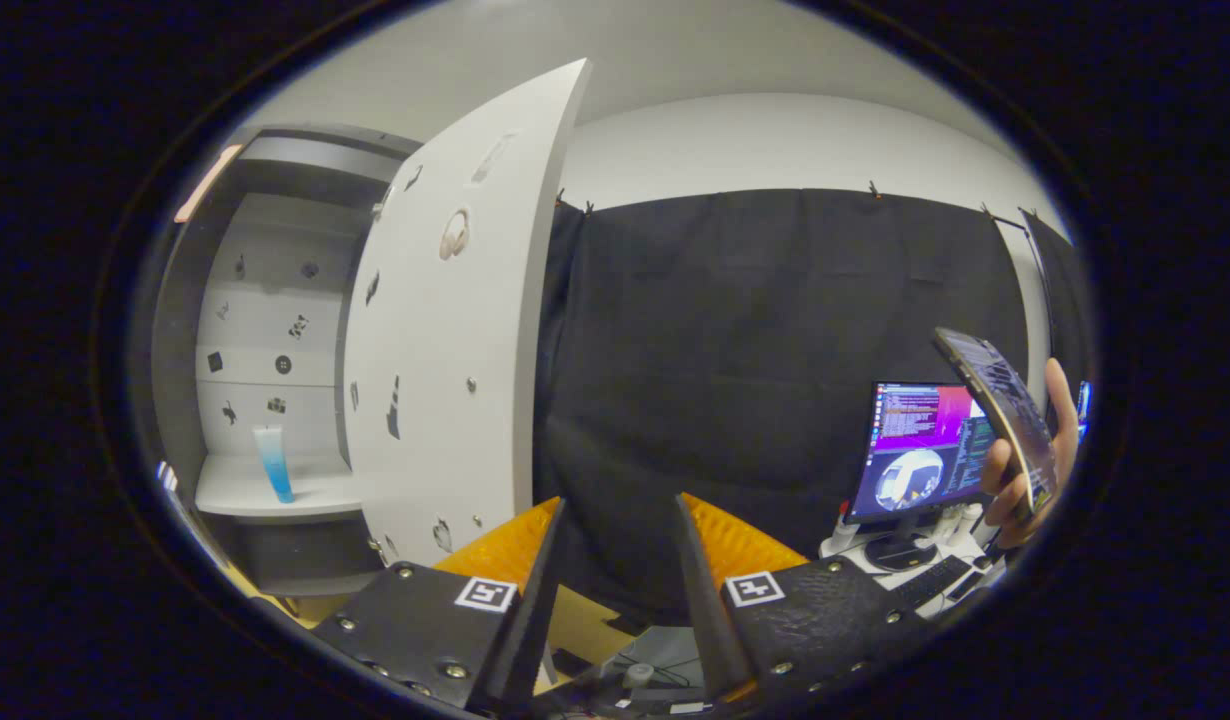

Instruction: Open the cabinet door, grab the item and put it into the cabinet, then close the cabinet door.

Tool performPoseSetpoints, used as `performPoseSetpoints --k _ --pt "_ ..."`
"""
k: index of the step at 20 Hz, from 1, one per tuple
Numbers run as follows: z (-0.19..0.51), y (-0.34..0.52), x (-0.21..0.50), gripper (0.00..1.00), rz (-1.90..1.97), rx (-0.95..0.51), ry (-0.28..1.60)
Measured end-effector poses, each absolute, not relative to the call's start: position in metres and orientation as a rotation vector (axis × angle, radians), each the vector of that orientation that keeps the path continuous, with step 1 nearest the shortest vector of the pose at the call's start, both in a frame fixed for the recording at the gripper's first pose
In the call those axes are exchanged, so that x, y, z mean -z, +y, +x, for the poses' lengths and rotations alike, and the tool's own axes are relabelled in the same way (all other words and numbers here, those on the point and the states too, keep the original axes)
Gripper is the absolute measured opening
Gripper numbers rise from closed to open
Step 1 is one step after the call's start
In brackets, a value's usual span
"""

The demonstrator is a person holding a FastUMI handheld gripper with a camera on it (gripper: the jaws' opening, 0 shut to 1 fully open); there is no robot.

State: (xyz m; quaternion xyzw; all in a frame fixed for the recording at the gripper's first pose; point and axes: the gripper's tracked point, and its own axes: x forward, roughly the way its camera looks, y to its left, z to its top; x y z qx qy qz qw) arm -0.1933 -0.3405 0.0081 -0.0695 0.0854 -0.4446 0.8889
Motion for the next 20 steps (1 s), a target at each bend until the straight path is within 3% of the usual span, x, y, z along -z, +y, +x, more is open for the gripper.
performPoseSetpoints --k 16,20 --pt "-0.148 -0.354 0.001 0.6 -0.082 0.661 0.159" --pt "-0.142 -0.34 0.005 0.34 -0.048 0.626 0.14"
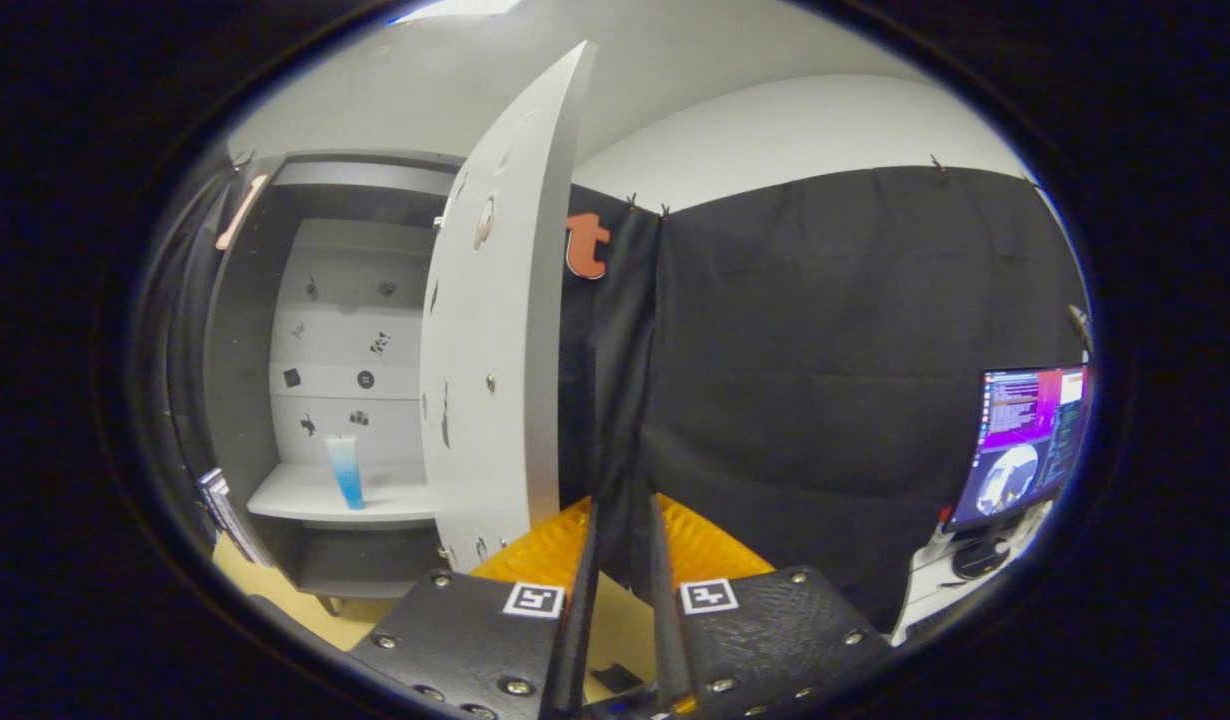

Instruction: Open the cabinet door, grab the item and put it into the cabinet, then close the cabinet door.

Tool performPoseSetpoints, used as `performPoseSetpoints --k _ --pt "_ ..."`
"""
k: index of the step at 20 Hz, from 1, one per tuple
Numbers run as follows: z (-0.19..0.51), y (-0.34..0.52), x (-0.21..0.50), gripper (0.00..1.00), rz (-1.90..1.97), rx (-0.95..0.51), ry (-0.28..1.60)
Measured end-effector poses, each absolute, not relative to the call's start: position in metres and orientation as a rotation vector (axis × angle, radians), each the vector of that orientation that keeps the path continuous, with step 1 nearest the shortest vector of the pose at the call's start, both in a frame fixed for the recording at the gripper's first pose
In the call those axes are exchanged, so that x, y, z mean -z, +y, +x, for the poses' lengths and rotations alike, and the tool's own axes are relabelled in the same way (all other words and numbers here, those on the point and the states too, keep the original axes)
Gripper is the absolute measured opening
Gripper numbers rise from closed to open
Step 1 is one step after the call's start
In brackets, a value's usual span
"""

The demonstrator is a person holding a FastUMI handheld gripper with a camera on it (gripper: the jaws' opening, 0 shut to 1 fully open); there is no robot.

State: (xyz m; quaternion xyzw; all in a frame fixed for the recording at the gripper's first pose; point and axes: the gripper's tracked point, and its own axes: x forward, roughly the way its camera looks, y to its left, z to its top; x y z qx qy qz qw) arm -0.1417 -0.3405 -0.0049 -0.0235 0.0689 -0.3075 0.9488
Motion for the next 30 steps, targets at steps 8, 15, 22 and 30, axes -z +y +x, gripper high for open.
performPoseSetpoints --k 8,15,22,30 --pt "-0.15 -0.278 0.004 0.28 -0.018 0.543 0.118" --pt "-0.137 -0.209 0.009 0.31 0.044 0.393 0.132" --pt "-0.112 -0.148 0.016 0.61 0.058 0.239 0.162" --pt "-0.056 -0.047 0.038 0.77 0.095 0.041 0.198"
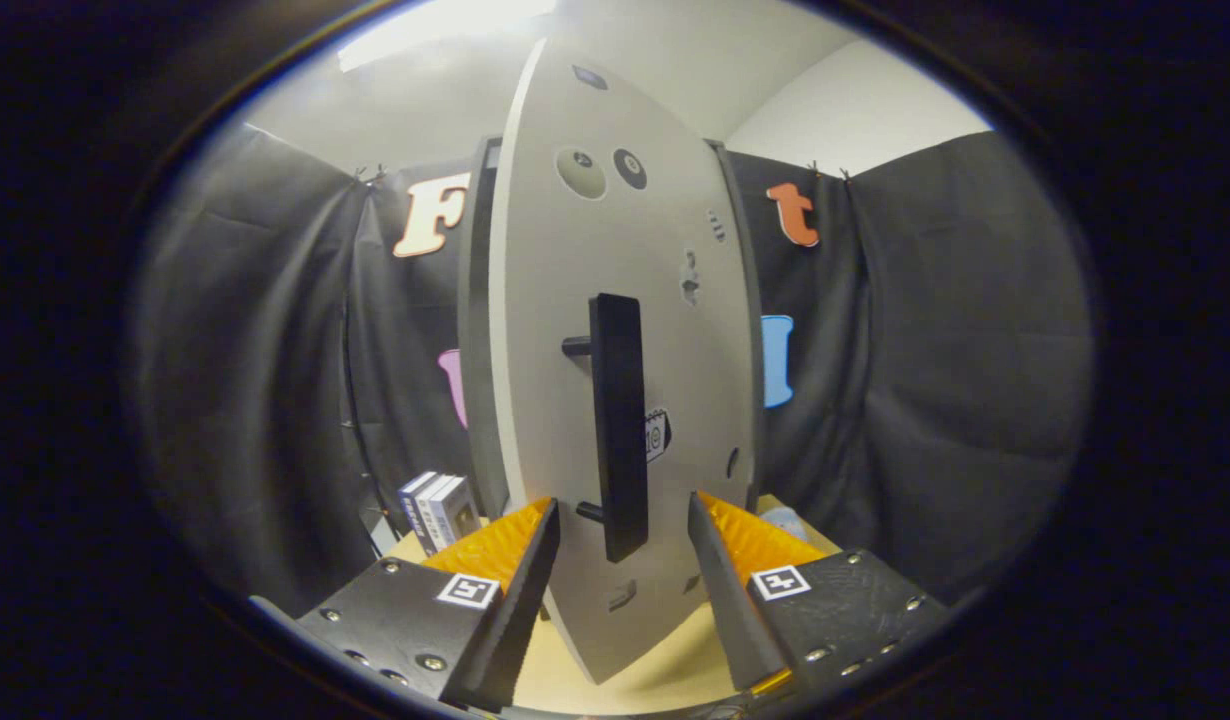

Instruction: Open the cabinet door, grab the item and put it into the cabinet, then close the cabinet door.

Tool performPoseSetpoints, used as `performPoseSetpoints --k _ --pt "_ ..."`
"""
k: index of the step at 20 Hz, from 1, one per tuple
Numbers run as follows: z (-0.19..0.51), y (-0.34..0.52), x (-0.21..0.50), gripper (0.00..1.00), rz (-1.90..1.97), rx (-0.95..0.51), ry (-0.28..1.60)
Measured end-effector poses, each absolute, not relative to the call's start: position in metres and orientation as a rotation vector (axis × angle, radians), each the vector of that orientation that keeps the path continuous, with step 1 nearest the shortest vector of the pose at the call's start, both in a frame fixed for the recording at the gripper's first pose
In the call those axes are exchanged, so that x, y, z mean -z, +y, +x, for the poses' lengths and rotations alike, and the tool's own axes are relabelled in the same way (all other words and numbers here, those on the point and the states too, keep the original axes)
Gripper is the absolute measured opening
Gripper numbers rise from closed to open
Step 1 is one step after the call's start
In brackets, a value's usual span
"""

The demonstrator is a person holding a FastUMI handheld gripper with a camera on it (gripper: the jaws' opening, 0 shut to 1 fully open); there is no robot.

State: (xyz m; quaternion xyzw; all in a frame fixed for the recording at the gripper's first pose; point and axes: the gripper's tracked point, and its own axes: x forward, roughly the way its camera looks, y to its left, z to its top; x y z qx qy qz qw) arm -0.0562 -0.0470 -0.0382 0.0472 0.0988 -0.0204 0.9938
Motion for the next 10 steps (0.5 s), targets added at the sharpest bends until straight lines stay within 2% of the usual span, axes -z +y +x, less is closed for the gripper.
performPoseSetpoints --k 10 --pt "0.01 -0.015 0.038 0.77 0.157 0.025 0.157"
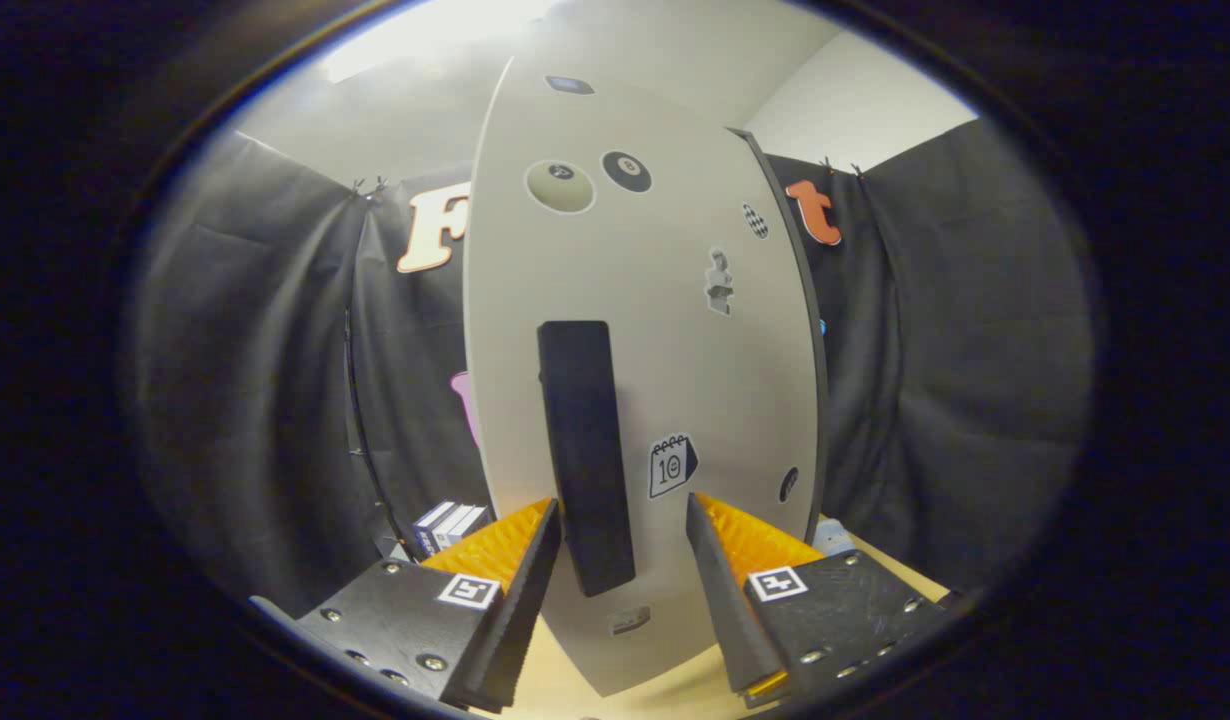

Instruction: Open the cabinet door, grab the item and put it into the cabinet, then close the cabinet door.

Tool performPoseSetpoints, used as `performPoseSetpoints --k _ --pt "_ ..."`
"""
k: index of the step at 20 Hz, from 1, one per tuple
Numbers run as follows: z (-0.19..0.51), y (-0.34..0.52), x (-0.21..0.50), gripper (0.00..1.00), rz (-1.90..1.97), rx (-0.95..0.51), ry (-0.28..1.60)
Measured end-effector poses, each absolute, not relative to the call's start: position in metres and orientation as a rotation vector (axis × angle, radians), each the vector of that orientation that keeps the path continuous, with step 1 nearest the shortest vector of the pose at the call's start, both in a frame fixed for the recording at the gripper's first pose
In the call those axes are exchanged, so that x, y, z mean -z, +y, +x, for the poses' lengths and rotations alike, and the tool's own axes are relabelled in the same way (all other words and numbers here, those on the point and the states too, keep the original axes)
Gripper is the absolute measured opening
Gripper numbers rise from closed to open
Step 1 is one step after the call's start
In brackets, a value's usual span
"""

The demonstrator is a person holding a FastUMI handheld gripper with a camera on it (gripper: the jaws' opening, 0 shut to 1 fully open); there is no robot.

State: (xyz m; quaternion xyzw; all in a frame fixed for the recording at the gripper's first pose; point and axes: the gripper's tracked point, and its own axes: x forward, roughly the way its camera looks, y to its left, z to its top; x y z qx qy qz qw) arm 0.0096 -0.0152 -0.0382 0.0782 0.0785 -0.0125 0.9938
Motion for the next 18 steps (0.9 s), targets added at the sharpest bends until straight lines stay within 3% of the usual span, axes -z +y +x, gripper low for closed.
performPoseSetpoints --k 18 --pt "0.105 0.051 0.062 0.77 0.209 -0.024 0.148"
